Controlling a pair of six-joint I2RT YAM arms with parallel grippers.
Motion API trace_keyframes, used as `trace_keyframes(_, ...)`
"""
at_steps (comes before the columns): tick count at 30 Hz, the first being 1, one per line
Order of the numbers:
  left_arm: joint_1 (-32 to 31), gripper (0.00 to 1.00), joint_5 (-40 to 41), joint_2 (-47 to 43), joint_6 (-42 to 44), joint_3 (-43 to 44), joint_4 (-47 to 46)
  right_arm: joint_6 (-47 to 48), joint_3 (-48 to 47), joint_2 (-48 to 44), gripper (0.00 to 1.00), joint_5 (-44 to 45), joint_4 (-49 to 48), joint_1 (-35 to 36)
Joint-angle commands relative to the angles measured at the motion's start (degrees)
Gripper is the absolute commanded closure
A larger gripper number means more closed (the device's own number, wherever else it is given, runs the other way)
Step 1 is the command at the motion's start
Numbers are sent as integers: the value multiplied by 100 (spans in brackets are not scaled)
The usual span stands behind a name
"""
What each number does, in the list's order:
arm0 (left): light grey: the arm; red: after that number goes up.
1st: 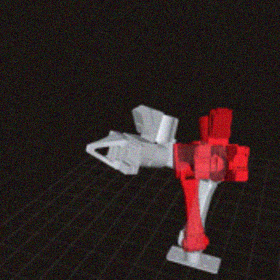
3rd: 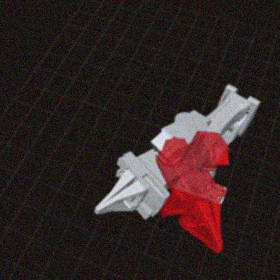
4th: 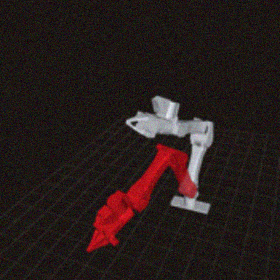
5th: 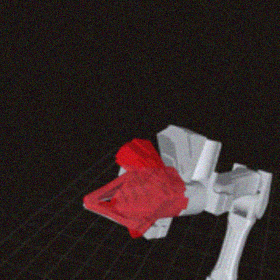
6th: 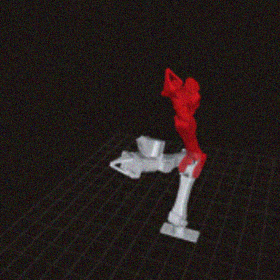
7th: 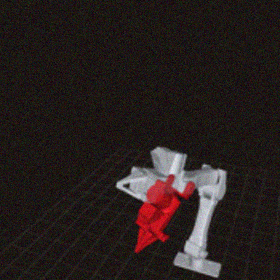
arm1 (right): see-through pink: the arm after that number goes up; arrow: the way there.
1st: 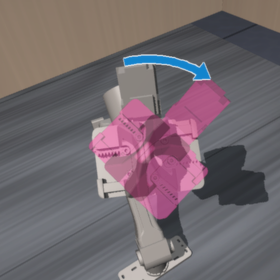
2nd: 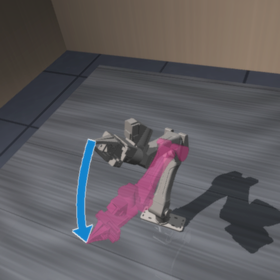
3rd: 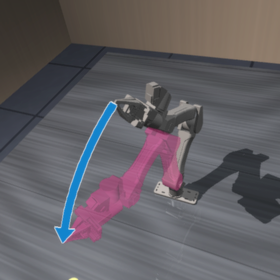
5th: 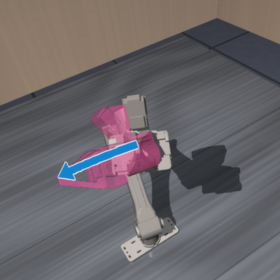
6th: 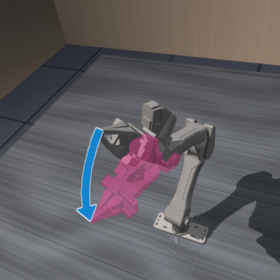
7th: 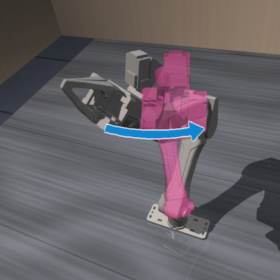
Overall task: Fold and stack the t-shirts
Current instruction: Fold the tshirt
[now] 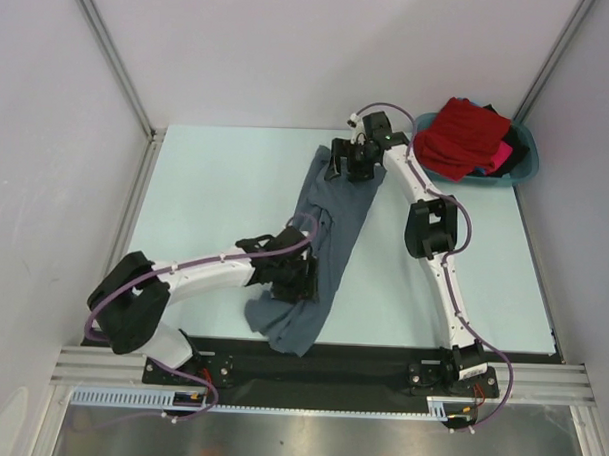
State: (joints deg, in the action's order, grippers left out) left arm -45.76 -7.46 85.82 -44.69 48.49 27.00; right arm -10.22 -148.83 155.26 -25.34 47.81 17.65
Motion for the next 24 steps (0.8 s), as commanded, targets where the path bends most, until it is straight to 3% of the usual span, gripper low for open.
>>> trace_keyframes(1, -599, 31, -397, -188, -190, 432, 94, 327, -84, 410, 3, -831, -333, 142)
trace_keyframes(4, -715, 30, 112, -390, 21, 802, 366, 398, 91, -46, 2, -850, -641, 81)
trace_keyframes(6, -715, 26, 726, -661, 109, 1056, 673, 372, 363, -354, 2, -876, -895, 20)
trace_keyframes(7, -698, 26, 1442, -759, 153, 1223, 770, 363, 503, -548, 2, -806, -992, -7)
trace_keyframes(9, -689, 17, 2245, -1048, 241, 1399, 990, 372, 932, -1145, 2, -858, -1325, -95)
trace_keyframes(11, -610, 2, 3248, -1242, 424, 1549, 1000, 398, 1171, -1688, 1, -736, -1485, -165)
trace_keyframes(13, -391, 0, 3741, -1454, 792, 1576, 623, 468, 1488, -2024, 1, -613, -1599, -192)
trace_keyframes(15, -119, 0, 3779, -1489, 1057, 1585, 316, 442, 1803, -2490, 1, -350, -1644, -227)
trace_keyframes(18, 766, 0, 3306, -1218, 1462, 1655, -229, 337, 2304, -2999, 0, 141, -1652, -314)
trace_keyframes(24, 1753, 0, 2417, 152, 2033, 2410, -625, 12, 3289, -3370, 3, 679, -1599, -403)
